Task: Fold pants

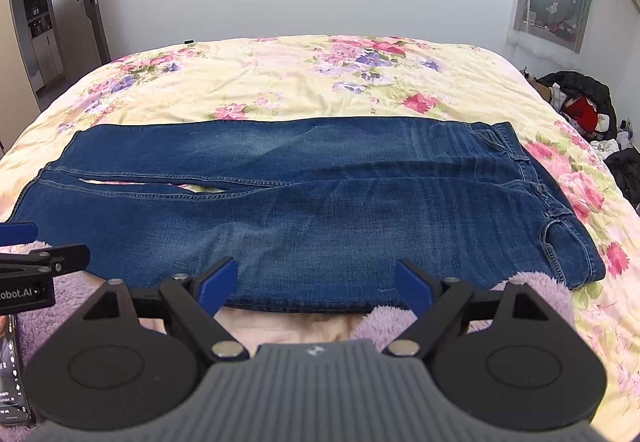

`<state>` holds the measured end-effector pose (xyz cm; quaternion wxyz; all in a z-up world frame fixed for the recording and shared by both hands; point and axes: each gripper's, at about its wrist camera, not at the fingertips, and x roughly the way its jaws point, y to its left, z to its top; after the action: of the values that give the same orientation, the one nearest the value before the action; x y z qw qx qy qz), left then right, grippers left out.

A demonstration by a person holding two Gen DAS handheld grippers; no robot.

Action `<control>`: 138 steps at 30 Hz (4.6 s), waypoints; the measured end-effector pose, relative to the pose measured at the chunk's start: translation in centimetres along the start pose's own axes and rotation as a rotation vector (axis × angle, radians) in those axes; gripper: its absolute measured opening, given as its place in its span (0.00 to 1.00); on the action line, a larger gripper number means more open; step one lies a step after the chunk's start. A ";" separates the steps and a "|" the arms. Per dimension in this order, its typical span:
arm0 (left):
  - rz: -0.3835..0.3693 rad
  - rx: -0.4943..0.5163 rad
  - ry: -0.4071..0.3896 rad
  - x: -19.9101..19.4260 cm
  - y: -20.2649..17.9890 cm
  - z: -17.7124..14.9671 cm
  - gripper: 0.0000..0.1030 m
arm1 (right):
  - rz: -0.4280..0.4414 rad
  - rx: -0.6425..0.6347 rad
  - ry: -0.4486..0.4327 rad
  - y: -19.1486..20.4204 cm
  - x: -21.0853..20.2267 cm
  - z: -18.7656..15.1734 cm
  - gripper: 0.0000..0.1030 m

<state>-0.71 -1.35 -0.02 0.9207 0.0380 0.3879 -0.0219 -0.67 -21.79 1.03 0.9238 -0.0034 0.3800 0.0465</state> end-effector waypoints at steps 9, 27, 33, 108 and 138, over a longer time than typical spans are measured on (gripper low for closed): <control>0.000 0.000 0.000 0.0 0.0 0.0 0.86 | 0.003 -0.004 0.002 -0.1 0.0 0.0 0.80; 0.016 0.040 -0.014 0.0 0.7 0.1 0.86 | -0.007 0.000 -0.004 -0.3 0.1 0.0 0.80; 0.159 0.107 -0.066 0.7 6.2 2.1 0.80 | 0.010 0.021 -0.134 -4.3 1.1 0.3 0.80; 0.464 0.331 0.282 12.9 17.5 4.9 0.04 | -0.021 -1.100 0.282 -28.3 11.7 -7.0 0.30; 0.511 0.137 0.252 14.9 20.9 11.9 0.04 | -0.187 -0.726 -0.042 -29.9 12.7 12.1 0.01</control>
<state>19.60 18.23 -1.30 0.8363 0.1987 0.4745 0.1894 19.46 -49.95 -0.16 0.8703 -0.3644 0.3179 0.0939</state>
